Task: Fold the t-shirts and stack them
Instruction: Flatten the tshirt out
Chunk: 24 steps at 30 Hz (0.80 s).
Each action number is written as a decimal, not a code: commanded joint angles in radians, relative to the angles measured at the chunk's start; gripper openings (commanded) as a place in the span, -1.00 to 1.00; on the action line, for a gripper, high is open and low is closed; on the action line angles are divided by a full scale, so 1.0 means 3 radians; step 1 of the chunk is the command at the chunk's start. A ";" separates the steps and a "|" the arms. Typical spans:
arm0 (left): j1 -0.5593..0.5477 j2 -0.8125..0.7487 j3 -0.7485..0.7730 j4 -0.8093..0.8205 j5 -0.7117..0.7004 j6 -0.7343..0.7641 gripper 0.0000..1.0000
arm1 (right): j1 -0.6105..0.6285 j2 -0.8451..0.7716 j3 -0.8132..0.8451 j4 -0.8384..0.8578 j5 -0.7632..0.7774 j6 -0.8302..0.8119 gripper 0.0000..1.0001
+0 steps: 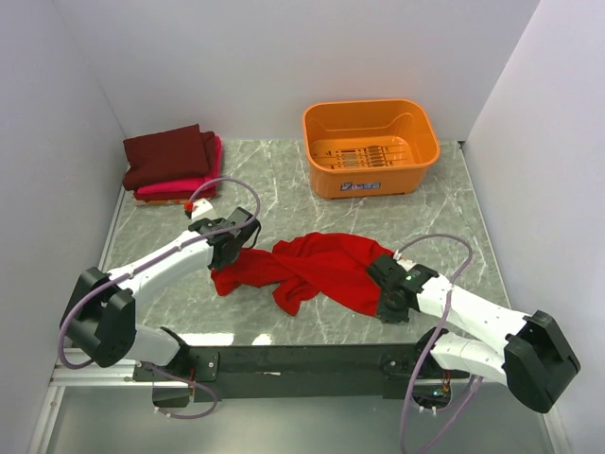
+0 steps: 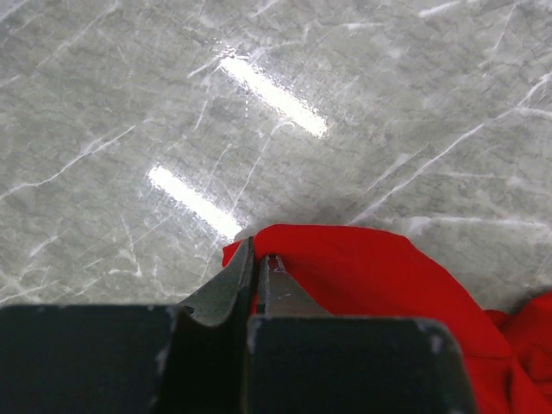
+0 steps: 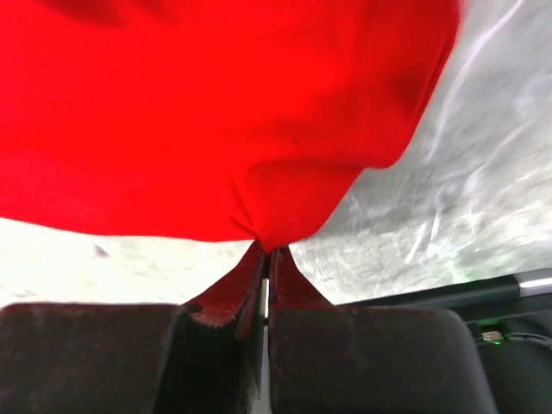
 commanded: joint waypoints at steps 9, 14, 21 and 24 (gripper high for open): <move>0.0079 0.0151 0.0855 0.0130 -0.0621 0.0151 -0.99 | -0.0930 -0.0220 0.1272 0.1019 0.0768 -0.0795 -1.00; 0.0182 0.0295 0.1693 -0.0253 -0.1051 0.0029 -0.99 | -0.1239 -0.0010 0.2054 0.0981 0.0859 -0.1143 -1.00; 0.0166 0.0060 0.2537 -0.0367 -0.1506 0.0533 -0.99 | -0.1367 -0.0276 0.2830 0.0858 0.0895 -0.1465 -1.00; 0.0100 -0.0220 0.2604 0.0062 -0.1568 0.1152 -0.99 | -0.1367 -0.0398 0.3086 0.0741 0.0834 -0.1573 -1.00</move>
